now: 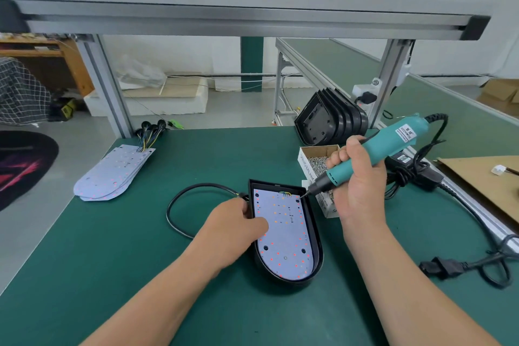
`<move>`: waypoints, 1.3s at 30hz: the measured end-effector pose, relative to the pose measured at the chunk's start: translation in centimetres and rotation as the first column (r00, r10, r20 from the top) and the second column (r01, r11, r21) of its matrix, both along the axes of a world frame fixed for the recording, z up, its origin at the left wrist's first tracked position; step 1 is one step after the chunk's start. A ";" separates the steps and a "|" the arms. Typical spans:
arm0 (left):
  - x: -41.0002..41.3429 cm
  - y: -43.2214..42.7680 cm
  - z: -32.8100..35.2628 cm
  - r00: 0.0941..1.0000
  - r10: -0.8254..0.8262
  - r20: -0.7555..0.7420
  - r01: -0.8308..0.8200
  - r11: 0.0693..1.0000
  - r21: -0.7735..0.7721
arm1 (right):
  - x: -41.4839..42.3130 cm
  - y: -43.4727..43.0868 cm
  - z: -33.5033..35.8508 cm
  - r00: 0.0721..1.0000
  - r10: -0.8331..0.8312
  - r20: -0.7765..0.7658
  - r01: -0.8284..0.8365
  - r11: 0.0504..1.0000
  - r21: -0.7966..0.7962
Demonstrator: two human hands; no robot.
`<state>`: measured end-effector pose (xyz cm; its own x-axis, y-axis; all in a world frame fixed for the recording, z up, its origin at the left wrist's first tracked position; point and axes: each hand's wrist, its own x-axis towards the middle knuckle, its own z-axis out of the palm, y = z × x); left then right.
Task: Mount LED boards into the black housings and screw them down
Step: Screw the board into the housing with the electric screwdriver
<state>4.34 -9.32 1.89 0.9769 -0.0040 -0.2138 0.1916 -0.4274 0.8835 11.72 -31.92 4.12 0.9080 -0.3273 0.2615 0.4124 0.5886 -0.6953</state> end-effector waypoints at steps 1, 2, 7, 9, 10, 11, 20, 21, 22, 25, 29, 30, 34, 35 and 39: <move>0.0 0.0 0.0 1.000 -0.003 0.002 0.003 1.000 -0.001 | 0.0 0.0 0.0 1.000 0.008 0.009 -0.008 1.000 -0.013; 0.0 0.0 0.0 1.000 -0.006 0.002 0.006 1.000 -0.002 | 0.0 0.1 0.1 1.000 0.016 0.017 -0.015 0.999 -0.029; 0.0 -0.1 0.1 1.000 -0.008 0.008 0.008 1.000 0.007 | -0.1 0.1 0.2 0.999 0.029 0.028 -0.028 0.998 -0.056; 0.0 0.0 0.1 1.000 -0.010 0.008 0.009 1.000 0.008 | -0.1 0.0 0.2 0.999 0.024 0.022 -0.022 0.998 -0.061; 0.0 0.0 0.1 1.000 -0.007 0.007 0.007 1.000 0.005 | -0.1 0.0 0.2 1.000 0.020 0.019 -0.019 0.998 -0.064; 0.0 0.0 0.1 1.000 -0.007 0.007 0.007 1.000 0.005 | -0.1 0.0 0.2 1.000 0.016 0.017 -0.015 0.998 -0.064; 0.0 0.0 0.1 1.000 -0.019 0.005 0.019 1.000 -0.005 | -0.5 -0.1 0.5 0.999 0.049 0.017 -0.048 0.999 -0.024; 0.0 0.0 0.1 1.000 -0.019 0.004 0.019 1.000 0.000 | -0.6 -0.1 0.5 0.998 0.053 0.021 -0.052 0.998 -0.026; 0.0 0.0 0.1 1.000 -0.017 0.002 0.017 1.000 0.003 | -0.7 0.0 0.6 0.998 0.056 0.024 -0.055 0.998 -0.032; 0.0 -0.1 0.3 1.000 -0.006 -0.006 0.006 1.000 0.014 | -0.8 0.1 0.6 0.997 0.063 0.037 -0.061 0.997 -0.052; 0.0 -0.1 0.3 1.000 0.009 -0.011 -0.009 1.000 0.013 | -0.8 0.2 0.5 0.997 0.070 0.045 -0.066 0.995 -0.077; 0.0 -0.1 0.4 1.000 0.011 -0.013 -0.011 1.000 0.015 | -0.8 0.2 0.5 0.996 0.070 0.045 -0.066 0.994 -0.085; 0.0 -0.1 0.3 1.000 0.012 -0.020 -0.011 1.000 0.013 | -0.8 0.5 0.4 0.996 0.073 0.045 -0.068 0.991 -0.118; 0.0 -0.1 0.3 1.000 0.010 -0.021 -0.010 1.000 0.010 | -0.8 0.6 0.4 0.996 0.075 0.044 -0.069 0.990 -0.125; -0.1 -0.1 0.5 1.000 0.013 -0.021 -0.013 1.000 0.013 | -1.0 0.8 0.6 0.997 0.072 0.037 -0.067 0.990 -0.124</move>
<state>4.26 -9.41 2.35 0.9722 0.0119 -0.2339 0.2155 -0.4364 0.8736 10.74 -31.11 4.67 0.9150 -0.2273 0.3333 0.4034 0.5281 -0.7473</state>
